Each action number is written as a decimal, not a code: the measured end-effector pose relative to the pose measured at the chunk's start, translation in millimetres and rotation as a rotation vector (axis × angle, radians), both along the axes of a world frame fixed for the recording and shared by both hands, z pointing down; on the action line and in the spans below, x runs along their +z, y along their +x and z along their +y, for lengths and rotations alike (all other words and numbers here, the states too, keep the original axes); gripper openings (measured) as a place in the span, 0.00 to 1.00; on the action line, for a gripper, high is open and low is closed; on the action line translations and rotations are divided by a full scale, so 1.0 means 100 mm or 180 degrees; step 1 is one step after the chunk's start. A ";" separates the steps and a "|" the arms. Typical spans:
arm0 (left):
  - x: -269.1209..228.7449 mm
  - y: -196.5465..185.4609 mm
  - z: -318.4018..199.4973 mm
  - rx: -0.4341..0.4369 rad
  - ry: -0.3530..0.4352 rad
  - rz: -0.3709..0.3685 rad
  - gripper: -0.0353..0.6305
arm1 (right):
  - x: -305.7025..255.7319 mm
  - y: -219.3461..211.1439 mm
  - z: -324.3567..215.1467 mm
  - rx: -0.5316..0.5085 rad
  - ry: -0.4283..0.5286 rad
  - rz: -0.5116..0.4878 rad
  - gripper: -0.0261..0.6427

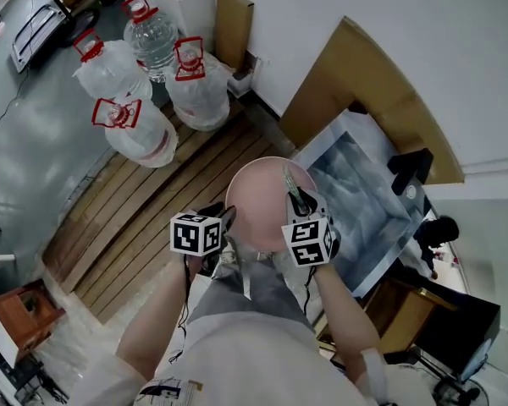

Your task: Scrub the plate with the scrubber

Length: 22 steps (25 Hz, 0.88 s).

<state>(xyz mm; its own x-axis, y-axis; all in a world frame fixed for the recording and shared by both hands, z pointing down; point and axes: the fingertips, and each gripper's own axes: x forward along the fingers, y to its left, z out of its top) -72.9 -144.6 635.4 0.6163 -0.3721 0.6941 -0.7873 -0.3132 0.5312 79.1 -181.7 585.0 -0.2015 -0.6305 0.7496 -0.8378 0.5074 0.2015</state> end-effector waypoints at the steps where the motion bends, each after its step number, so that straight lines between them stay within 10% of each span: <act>1: 0.02 0.01 0.01 0.0005 -0.0004 -0.0029 0.25 | 0.04 -0.05 -0.02 -0.0077 -0.0006 0.0019 0.20; 13: 0.05 0.00 -0.05 -0.0083 0.0001 -0.0054 0.15 | 0.49 -0.64 0.00 -0.0955 -0.0337 0.0177 0.22; 22: 0.08 -0.06 -0.07 -0.0326 -0.0072 -0.0011 0.13 | 0.71 -1.08 0.68 -0.2363 -0.0489 0.0913 0.22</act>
<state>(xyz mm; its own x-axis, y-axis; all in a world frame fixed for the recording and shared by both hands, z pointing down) -78.8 -151.9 643.1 0.5735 -0.4170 0.7051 -0.8164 -0.2189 0.5344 -28.9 -113.5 655.7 -0.3137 -0.2936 0.9030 -0.1979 0.9503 0.2402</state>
